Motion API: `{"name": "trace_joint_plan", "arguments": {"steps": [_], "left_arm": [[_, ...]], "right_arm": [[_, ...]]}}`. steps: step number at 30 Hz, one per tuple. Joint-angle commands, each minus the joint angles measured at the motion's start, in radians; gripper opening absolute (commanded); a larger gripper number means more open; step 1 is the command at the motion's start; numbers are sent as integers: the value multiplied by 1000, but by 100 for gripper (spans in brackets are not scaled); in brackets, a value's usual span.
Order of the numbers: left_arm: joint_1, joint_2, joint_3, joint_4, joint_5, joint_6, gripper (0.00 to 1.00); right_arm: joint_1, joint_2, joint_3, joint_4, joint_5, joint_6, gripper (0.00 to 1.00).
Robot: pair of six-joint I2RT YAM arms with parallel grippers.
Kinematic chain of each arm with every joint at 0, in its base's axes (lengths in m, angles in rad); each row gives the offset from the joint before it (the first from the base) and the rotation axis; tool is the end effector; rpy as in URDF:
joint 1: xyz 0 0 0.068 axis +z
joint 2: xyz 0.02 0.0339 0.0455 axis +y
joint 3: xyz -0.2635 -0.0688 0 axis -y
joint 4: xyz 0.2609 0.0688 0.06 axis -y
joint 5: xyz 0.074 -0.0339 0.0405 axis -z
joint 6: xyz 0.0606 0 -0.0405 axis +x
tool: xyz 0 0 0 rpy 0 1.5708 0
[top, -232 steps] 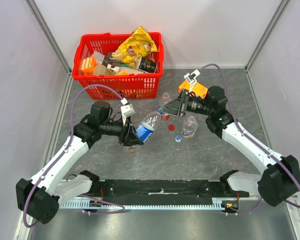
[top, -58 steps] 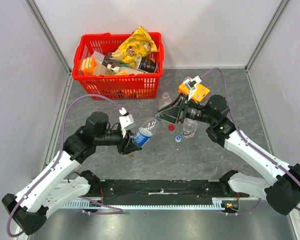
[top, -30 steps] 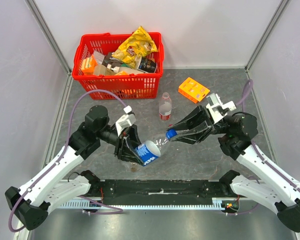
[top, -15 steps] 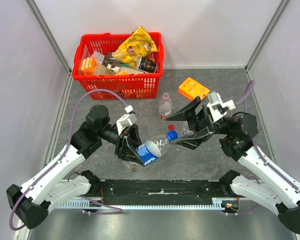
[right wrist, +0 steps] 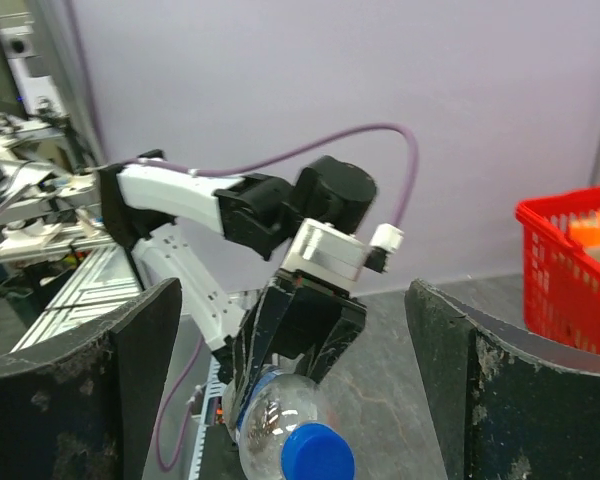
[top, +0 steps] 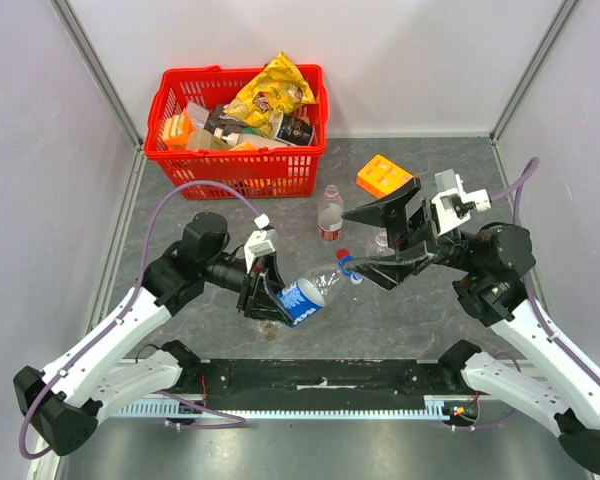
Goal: Unscrew the bottle caps
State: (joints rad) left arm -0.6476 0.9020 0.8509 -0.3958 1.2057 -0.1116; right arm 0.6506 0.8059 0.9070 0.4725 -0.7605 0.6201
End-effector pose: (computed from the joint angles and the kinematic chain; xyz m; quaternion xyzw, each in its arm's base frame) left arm 0.1305 -0.1697 0.3255 0.4759 0.5922 -0.6083 0.2299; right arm 0.1260 0.1484 0.4536 -0.3327 0.4390 0.6268 0.5511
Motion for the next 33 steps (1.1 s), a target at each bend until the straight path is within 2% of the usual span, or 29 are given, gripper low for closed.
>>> {"name": "trace_joint_plan", "arguments": {"steps": [1, 6, 10, 13, 16, 26, 33], "left_arm": [[-1, 5, 50, -92, -181, 105, 44], [-1, 14, 57, -143, -311, 162, 43], [-1, 3, 40, -169, -441, 207, 44], [-1, -6, 27, -176, -605, 204, 44], [-1, -9, 22, -175, -684, 199, 44], [-9, -9, 14, -178, -909, 178, 42], [-30, -23, 19, -187, -1031, 174, 41]], "right_arm": [[0, 21, 69, -210, 157, -66, 98], [0, 81, 116, -351, 262, -77, 98], [-2, 98, 102, -390, 352, -43, 98], [0, 102, 75, -406, 427, -7, 98], [0, 119, 56, -414, 455, 24, 98], [-5, 223, 50, -442, 469, 130, 97], [-8, 344, 66, -446, 428, 202, 93]]}}
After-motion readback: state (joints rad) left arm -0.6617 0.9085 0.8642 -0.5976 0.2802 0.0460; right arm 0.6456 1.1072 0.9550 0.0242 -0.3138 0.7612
